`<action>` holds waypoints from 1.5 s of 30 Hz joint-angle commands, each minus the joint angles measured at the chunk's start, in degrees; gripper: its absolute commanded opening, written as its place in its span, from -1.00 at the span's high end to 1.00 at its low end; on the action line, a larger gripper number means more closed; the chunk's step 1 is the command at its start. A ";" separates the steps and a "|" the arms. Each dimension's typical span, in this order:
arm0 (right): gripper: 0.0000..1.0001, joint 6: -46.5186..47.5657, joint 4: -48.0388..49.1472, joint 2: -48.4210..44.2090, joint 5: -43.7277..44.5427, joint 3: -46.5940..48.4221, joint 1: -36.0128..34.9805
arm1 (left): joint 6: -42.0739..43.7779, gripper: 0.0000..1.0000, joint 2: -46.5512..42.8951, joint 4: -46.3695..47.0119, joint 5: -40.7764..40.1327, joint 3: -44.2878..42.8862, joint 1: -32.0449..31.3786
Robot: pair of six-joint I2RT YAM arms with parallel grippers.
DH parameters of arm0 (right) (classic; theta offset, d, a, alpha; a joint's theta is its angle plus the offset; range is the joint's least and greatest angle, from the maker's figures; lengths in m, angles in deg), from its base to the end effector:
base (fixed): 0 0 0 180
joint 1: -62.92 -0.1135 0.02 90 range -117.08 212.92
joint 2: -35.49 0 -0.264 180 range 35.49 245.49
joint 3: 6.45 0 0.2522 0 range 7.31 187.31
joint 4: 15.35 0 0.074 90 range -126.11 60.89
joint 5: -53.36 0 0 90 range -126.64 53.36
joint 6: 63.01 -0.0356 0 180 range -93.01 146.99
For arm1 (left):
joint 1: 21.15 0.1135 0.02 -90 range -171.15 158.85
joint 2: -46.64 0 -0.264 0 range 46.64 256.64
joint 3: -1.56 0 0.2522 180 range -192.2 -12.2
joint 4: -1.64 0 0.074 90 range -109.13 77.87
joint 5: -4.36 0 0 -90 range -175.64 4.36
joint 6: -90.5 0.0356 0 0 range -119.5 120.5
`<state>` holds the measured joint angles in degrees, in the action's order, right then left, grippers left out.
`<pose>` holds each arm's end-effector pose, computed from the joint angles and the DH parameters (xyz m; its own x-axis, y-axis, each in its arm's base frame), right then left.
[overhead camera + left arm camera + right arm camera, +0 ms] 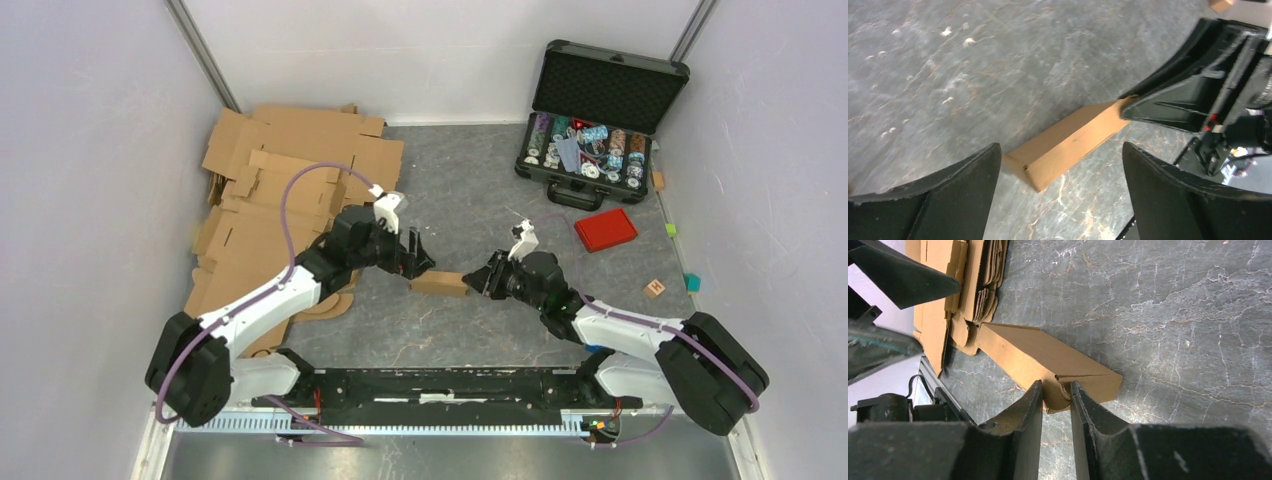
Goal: Fold the paper box
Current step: Close the paper box at the center of the board.
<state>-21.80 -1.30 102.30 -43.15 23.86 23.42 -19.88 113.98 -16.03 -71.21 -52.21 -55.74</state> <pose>0.1671 0.1430 0.1644 -0.7304 0.3666 -0.5763 -0.2480 0.6439 0.7238 0.2059 -0.1527 0.2417 -0.6528 0.0405 -0.7565 0.5311 0.7365 -0.4189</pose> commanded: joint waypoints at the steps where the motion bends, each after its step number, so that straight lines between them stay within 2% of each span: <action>1: 0.41 1.42 -2.92 1.77 -1.55 1.51 0.39 | 13.50 -1.00 4.73 3.69 14.92 -3.09 -0.75; 6: 0.41 1.69 -3.50 2.21 -2.26 2.15 0.54 | 26.88 -0.96 6.99 8.12 17.33 -3.20 -2.20; 10: 0.40 1.69 -3.64 2.45 -2.41 2.17 0.66 | 33.26 -0.88 6.98 11.39 17.79 -2.91 -3.67; 13: 0.40 1.86 -3.90 2.56 -2.44 2.54 0.70 | 40.85 -0.90 8.21 9.57 22.46 -3.96 -5.65; 17: 0.40 2.17 -4.51 2.55 -2.51 3.04 0.75 | 47.17 -0.99 10.94 2.97 20.27 -7.69 -9.00; 22: 0.40 2.17 -4.47 2.79 -2.90 3.33 0.81 | 50.41 -0.94 13.88 -0.03 19.05 -9.62 -11.22; 30: 0.40 1.96 -4.51 2.80 -3.07 3.35 0.85 | 55.22 -0.33 19.82 -7.69 16.15 -14.82 -13.31; 31: 0.41 1.95 -4.48 2.80 -3.00 3.35 0.84 | 55.35 -0.30 20.32 -7.70 15.87 -14.99 -13.38; 36: 0.41 1.98 -4.48 2.63 -3.09 3.38 0.84 | 55.23 -0.36 21.88 -6.33 12.00 -15.13 -13.92; 39: 0.41 2.04 -4.52 2.55 -3.12 3.22 0.84 | 55.01 -0.45 21.11 -5.01 11.75 -14.26 -13.96; 45: 0.41 2.22 -4.65 2.45 -3.13 3.25 0.92 | 55.25 -0.46 19.18 -4.03 12.21 -13.02 -13.93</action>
<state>-21.15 -2.87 104.24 -45.73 26.09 24.31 33.19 135.20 -21.82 -58.60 -65.89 -69.42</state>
